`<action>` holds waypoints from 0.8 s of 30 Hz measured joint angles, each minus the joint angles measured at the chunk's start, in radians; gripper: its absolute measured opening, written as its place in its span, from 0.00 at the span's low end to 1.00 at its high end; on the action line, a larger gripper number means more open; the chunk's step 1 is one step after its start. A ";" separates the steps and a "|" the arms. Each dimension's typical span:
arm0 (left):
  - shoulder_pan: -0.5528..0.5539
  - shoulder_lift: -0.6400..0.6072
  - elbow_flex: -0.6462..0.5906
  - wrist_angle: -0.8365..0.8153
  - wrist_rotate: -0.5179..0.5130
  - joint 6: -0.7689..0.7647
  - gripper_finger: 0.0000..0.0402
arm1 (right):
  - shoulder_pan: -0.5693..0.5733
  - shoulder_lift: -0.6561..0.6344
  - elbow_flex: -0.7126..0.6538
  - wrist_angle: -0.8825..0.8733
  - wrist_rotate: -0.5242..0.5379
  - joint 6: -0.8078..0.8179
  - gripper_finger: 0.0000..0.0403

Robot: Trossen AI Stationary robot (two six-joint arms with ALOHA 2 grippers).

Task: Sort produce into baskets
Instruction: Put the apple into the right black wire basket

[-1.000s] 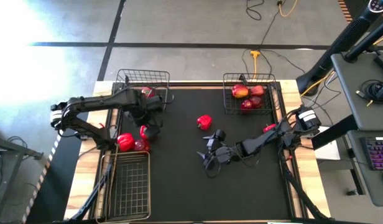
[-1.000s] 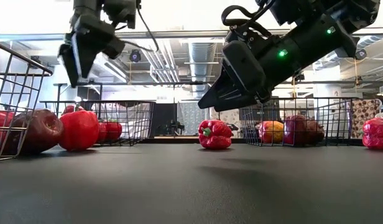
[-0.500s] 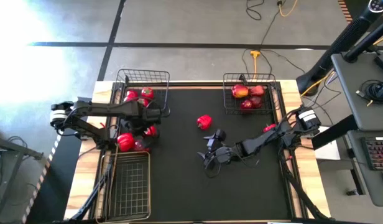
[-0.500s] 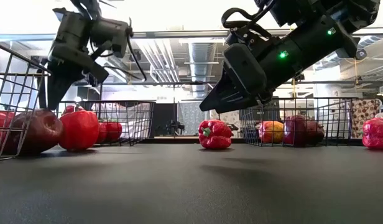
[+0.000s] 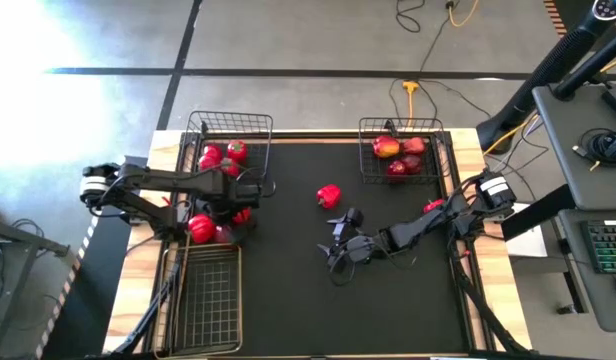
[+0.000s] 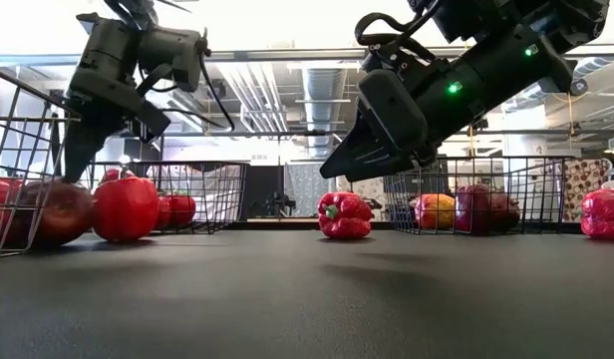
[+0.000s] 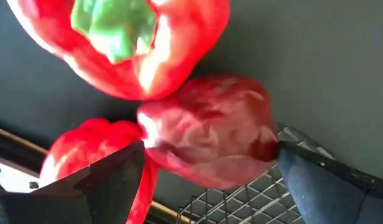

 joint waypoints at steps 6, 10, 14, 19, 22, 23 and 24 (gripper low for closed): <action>-0.030 -0.002 -0.028 0.001 0.004 -0.006 0.86 | 0.000 0.000 0.000 0.000 0.000 0.000 0.90; -0.039 -0.001 -0.021 0.010 -0.006 -0.004 0.86 | 0.000 0.001 0.000 0.000 0.000 0.001 0.90; -0.046 0.000 -0.017 0.022 -0.017 0.002 0.86 | 0.000 0.001 0.000 0.000 0.000 0.001 0.90; -0.049 0.000 -0.017 0.035 -0.051 0.004 0.86 | 0.000 0.002 0.000 -0.001 0.000 0.001 0.90; -0.049 0.000 -0.017 0.053 -0.066 0.005 0.85 | 0.000 0.002 0.000 -0.001 0.000 0.001 0.90; -0.049 0.000 -0.017 0.061 -0.068 0.005 0.85 | 0.000 0.002 0.000 -0.001 0.000 0.000 0.90; -0.049 0.000 -0.018 0.069 -0.069 0.010 0.84 | 0.000 0.002 0.000 -0.001 0.000 0.000 0.90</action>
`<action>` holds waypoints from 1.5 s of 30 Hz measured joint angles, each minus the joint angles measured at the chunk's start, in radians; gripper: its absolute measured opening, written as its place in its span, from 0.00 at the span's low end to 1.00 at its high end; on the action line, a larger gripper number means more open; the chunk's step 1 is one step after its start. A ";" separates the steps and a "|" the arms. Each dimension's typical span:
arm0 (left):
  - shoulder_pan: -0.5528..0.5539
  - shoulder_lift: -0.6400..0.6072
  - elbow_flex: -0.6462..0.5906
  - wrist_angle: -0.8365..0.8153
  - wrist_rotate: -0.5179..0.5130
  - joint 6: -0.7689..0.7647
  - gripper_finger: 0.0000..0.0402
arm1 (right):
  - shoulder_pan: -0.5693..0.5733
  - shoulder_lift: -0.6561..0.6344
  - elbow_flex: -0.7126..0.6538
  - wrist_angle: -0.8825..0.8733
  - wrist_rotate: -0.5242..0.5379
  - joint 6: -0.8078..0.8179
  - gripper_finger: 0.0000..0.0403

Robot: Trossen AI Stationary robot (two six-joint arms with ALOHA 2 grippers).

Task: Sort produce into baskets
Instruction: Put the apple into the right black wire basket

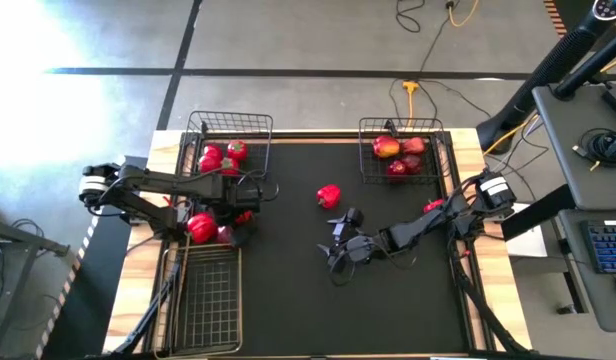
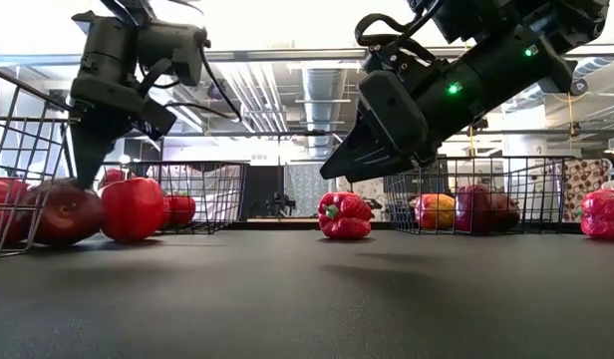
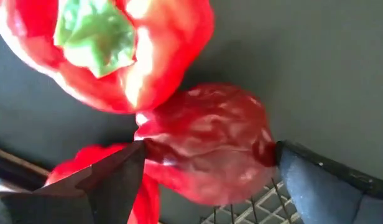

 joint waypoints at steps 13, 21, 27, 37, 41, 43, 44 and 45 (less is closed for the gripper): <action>-0.006 0.002 0.032 0.258 0.017 0.100 0.65 | 0.000 0.000 0.000 0.000 0.000 0.000 0.90; -0.013 0.001 0.188 0.034 0.003 0.182 0.63 | 0.000 0.000 0.000 -0.006 0.000 -0.001 0.90; -0.013 0.001 0.178 -0.225 -0.022 0.196 0.60 | 0.000 0.000 0.000 -0.023 0.000 0.000 0.90; -0.013 0.001 0.069 -0.300 -0.043 0.198 0.40 | 0.000 0.000 0.000 -0.023 0.000 0.010 0.90; -0.009 0.003 -0.004 -0.294 -0.038 0.207 0.30 | 0.000 0.000 0.000 -0.023 0.000 0.010 0.90; -0.008 0.001 -0.028 -0.268 -0.006 0.209 0.25 | 0.000 0.000 0.000 -0.023 0.000 0.010 0.90; -0.009 -0.002 -0.038 -0.247 0.015 0.209 0.23 | 0.000 0.000 0.000 -0.023 0.000 0.010 0.90; -0.009 -0.003 -0.045 -0.225 0.038 0.212 0.21 | 0.000 0.000 0.000 -0.023 0.000 0.010 0.90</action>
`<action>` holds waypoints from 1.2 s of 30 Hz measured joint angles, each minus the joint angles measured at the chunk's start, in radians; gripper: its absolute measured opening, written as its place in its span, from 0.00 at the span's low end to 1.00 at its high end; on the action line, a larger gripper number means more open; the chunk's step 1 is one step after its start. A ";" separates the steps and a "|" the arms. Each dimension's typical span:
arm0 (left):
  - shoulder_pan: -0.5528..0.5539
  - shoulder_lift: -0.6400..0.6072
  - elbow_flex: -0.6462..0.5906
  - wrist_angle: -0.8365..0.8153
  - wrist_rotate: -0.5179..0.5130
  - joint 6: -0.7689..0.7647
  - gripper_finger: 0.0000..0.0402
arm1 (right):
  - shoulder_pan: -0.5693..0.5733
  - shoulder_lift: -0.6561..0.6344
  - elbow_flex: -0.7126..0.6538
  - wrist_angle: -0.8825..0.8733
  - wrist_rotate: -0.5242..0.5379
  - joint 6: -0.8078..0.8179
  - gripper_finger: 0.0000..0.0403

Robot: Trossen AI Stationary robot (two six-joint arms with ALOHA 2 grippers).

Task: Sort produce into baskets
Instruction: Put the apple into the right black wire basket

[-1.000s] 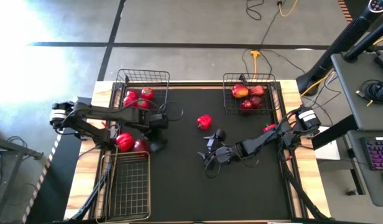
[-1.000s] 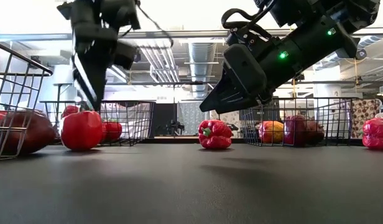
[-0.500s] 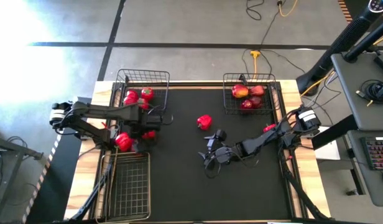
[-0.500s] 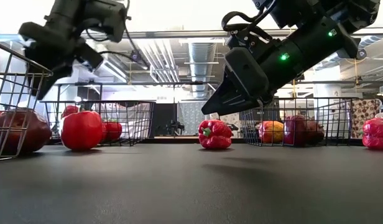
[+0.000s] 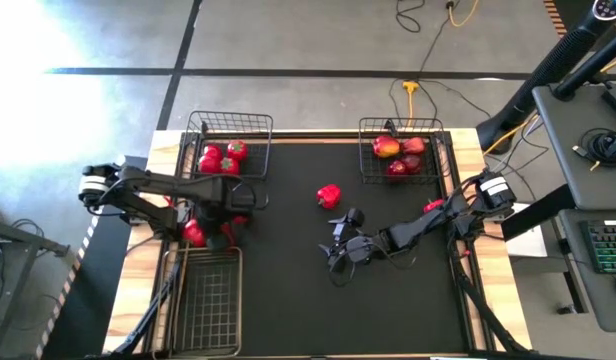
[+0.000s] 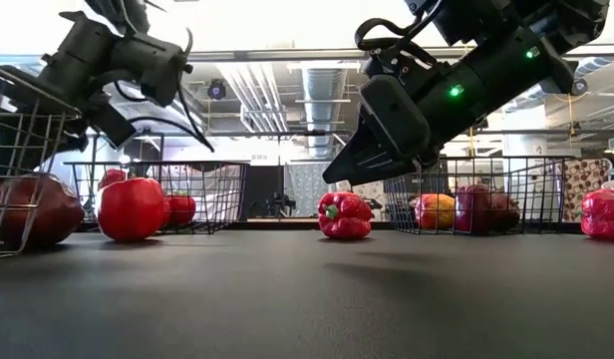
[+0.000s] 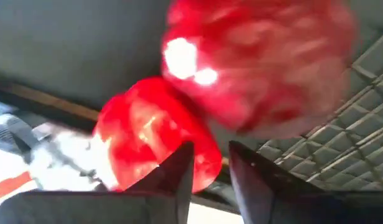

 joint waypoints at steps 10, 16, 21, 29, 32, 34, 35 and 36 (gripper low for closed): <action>0.000 0.001 0.035 0.169 0.026 0.022 0.09 | 0.000 0.000 0.000 0.000 0.000 0.000 0.90; 0.000 0.001 0.077 0.242 0.032 0.043 0.09 | 0.000 0.000 0.000 0.000 0.000 0.000 0.90; 0.000 0.017 0.071 0.252 0.040 0.045 0.09 | 0.000 0.000 0.000 0.000 0.000 0.000 0.90; 0.000 0.054 0.058 0.393 0.040 0.090 0.09 | 0.000 0.000 0.000 0.000 0.000 0.000 0.90; 0.000 0.065 0.058 0.455 0.034 0.117 0.09 | 0.000 0.000 0.000 0.000 0.000 0.000 0.90; 0.000 0.071 0.058 0.509 0.028 0.131 0.09 | 0.000 0.000 0.000 0.000 0.000 0.000 0.90; 0.000 0.074 0.058 0.528 0.021 0.135 0.09 | 0.000 0.000 0.000 0.000 0.000 0.000 0.90; 0.000 0.078 0.058 0.543 0.019 0.143 0.09 | 0.000 0.000 0.000 0.000 0.000 0.000 0.90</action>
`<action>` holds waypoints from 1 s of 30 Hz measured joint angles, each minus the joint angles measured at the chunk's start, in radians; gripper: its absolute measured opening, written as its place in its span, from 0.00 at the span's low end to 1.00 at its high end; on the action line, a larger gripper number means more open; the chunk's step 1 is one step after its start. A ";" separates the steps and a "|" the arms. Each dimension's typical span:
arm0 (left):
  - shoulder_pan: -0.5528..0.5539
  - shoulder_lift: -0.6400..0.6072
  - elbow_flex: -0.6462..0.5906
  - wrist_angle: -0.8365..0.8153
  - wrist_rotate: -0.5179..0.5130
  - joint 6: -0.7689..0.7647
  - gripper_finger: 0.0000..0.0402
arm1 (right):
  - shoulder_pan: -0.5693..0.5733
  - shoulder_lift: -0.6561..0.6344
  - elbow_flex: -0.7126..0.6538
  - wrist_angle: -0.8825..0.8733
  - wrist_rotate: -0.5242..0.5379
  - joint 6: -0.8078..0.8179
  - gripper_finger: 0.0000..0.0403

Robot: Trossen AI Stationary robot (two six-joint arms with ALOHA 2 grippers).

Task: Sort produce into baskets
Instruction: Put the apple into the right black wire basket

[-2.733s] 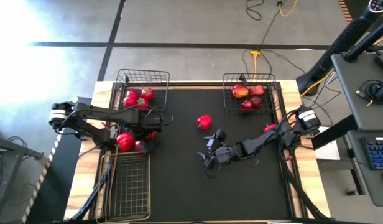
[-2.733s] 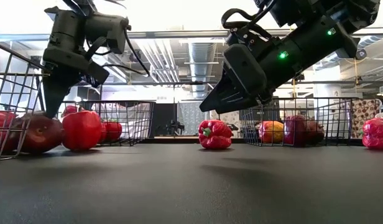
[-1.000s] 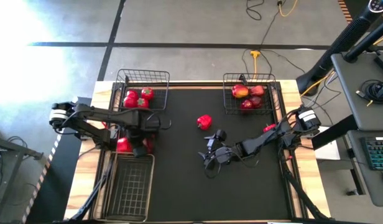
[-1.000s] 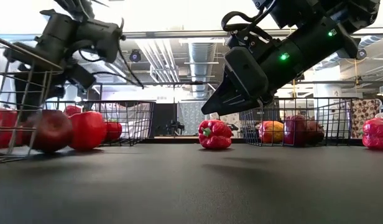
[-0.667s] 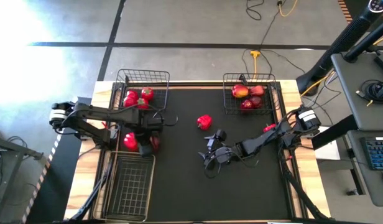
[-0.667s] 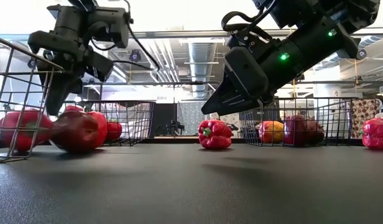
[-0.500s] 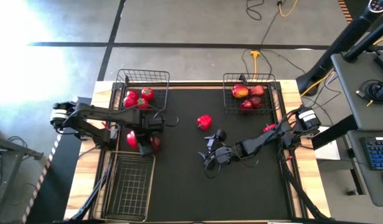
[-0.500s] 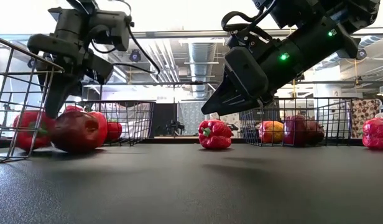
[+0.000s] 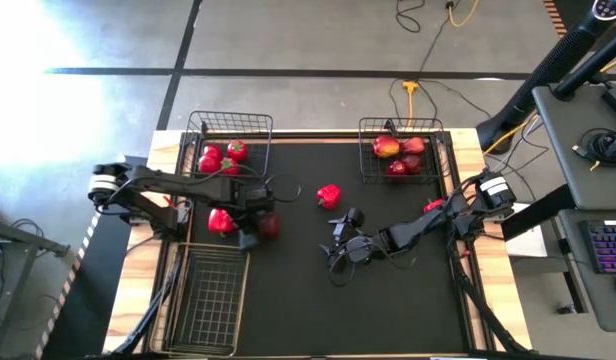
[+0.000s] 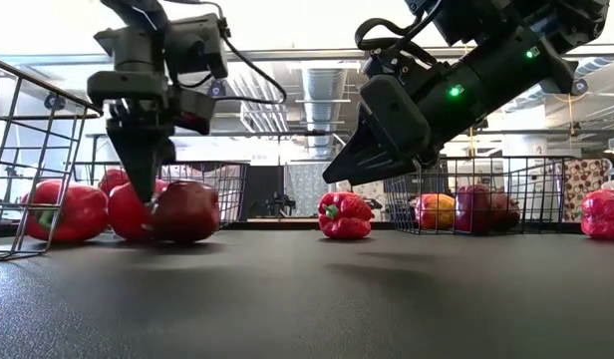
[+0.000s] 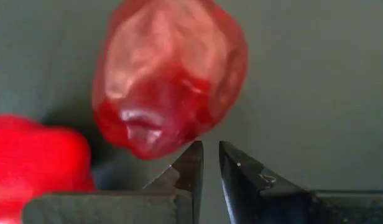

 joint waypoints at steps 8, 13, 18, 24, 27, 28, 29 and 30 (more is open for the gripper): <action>0.001 0.054 0.009 0.099 -0.063 0.075 0.09 | 0.000 0.000 0.000 0.000 0.000 0.000 0.90; 0.000 0.062 0.054 -0.029 0.008 0.120 0.09 | 0.000 0.000 0.000 -0.004 0.000 0.000 0.90; 0.001 0.060 0.146 -0.226 -0.226 0.139 0.09 | 0.000 0.000 0.000 -0.006 0.000 -0.003 0.90; 0.004 0.064 0.160 -0.170 -0.287 0.184 0.09 | 0.000 0.000 0.000 -0.006 -0.001 -0.001 0.90; 0.004 0.079 0.145 -0.155 -0.285 0.187 0.09 | 0.000 0.000 0.000 -0.008 -0.002 -0.001 0.90; 0.004 0.088 0.139 -0.150 -0.286 0.190 0.09 | 0.000 0.000 0.000 -0.009 -0.002 -0.001 0.90; 0.004 0.099 0.134 -0.145 -0.295 0.191 0.09 | 0.000 0.000 0.000 -0.009 -0.002 0.000 0.90; 0.004 0.111 0.130 -0.140 -0.311 0.191 0.09 | 0.000 0.000 0.000 -0.009 -0.002 -0.001 0.90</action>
